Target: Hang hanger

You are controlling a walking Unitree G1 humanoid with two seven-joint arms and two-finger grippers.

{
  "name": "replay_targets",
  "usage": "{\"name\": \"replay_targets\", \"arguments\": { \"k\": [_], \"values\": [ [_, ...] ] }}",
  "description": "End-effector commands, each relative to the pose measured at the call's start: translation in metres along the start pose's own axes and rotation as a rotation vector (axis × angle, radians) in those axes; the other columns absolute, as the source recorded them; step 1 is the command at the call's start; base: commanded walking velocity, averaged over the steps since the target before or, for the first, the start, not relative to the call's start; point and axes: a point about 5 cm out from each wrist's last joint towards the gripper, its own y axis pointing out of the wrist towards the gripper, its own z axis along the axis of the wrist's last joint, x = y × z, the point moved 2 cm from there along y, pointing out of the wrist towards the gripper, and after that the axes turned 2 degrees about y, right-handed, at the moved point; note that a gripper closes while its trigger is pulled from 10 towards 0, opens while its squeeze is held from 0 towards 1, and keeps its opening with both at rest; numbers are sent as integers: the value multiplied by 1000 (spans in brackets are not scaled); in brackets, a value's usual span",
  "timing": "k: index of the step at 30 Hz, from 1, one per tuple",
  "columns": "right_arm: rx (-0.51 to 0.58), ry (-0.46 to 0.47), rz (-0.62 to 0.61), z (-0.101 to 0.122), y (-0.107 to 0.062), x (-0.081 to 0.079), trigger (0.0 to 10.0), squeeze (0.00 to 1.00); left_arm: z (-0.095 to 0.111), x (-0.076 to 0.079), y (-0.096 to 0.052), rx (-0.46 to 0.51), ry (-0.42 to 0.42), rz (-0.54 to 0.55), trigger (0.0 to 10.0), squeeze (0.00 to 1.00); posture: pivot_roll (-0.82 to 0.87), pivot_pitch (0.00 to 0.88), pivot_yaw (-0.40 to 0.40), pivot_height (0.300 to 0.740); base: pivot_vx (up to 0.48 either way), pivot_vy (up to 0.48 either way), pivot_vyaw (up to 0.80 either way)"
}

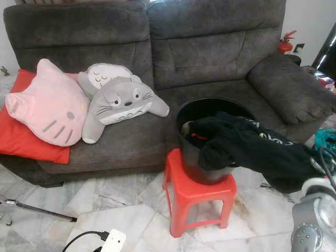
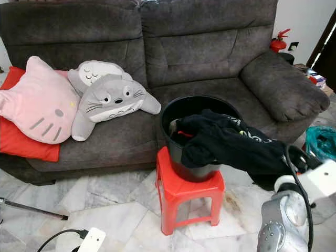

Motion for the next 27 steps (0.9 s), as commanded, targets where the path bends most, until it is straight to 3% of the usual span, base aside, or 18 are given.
{"name": "replay_targets", "arguments": {
  "k": [1, 9, 27],
  "values": [
    [-41, 61, -44, -7, 2, 7, 0, 0, -4, 0, 0, -16, 17, -9, 10000, 0, -255, 9, 48, 740, 0, 0, 0],
    [-105, 138, -139, -24, 3, 25, 0, 0, -4, 0, 0, -16, 16, -9, 10000, 0, -252, 9, 46, 740, 0, 0, 0],
    [-20, 188, -260, -8, 13, 48, 0, 0, -4, -1, 0, -20, 28, -8, 10000, 0, -250, 9, 50, 740, 0, 0, 0]
  ]
}}
